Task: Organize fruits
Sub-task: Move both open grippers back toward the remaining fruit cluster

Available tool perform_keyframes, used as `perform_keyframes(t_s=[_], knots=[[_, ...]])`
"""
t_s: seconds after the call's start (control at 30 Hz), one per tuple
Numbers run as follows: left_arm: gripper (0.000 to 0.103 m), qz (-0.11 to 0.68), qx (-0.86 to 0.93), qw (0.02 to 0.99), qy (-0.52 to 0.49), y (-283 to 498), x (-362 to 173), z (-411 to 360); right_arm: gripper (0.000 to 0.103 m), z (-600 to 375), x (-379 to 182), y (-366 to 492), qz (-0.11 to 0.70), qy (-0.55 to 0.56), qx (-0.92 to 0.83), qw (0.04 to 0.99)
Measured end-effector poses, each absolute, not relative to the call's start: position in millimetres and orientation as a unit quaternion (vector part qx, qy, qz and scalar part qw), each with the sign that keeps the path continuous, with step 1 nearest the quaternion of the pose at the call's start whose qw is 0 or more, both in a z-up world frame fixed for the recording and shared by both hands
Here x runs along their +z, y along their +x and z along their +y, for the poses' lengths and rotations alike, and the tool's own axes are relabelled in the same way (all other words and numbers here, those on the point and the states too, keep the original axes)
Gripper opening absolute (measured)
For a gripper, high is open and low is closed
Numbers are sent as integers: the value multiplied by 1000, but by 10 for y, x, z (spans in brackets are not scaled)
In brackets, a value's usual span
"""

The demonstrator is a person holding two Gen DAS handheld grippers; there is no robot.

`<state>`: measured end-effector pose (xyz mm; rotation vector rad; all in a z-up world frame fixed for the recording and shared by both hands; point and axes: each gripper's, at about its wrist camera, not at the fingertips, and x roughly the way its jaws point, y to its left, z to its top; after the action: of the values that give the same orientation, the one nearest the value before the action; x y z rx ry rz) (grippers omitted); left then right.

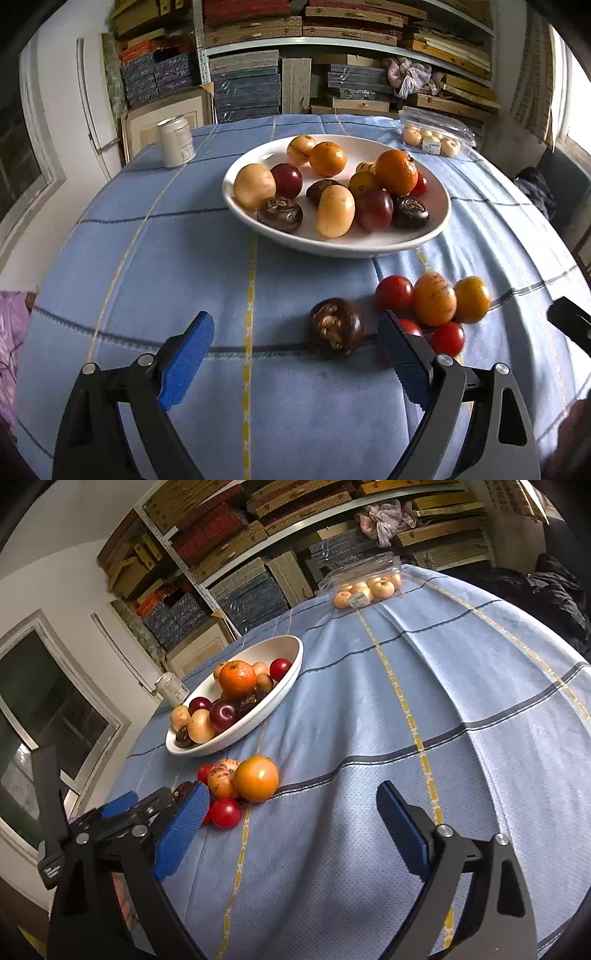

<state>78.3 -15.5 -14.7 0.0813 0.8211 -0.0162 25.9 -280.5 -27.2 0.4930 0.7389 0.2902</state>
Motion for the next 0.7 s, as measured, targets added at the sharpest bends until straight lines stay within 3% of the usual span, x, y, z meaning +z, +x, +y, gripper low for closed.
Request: perform_keyframes(t_s=[0.57, 0.7], knots=[[95, 430, 46, 902, 23, 818, -301, 231, 90, -2745, -265, 257, 351, 217, 139, 900], [95, 436, 38, 899, 27, 841, -334, 189, 90, -2604, -228, 221, 341, 161, 133, 917]])
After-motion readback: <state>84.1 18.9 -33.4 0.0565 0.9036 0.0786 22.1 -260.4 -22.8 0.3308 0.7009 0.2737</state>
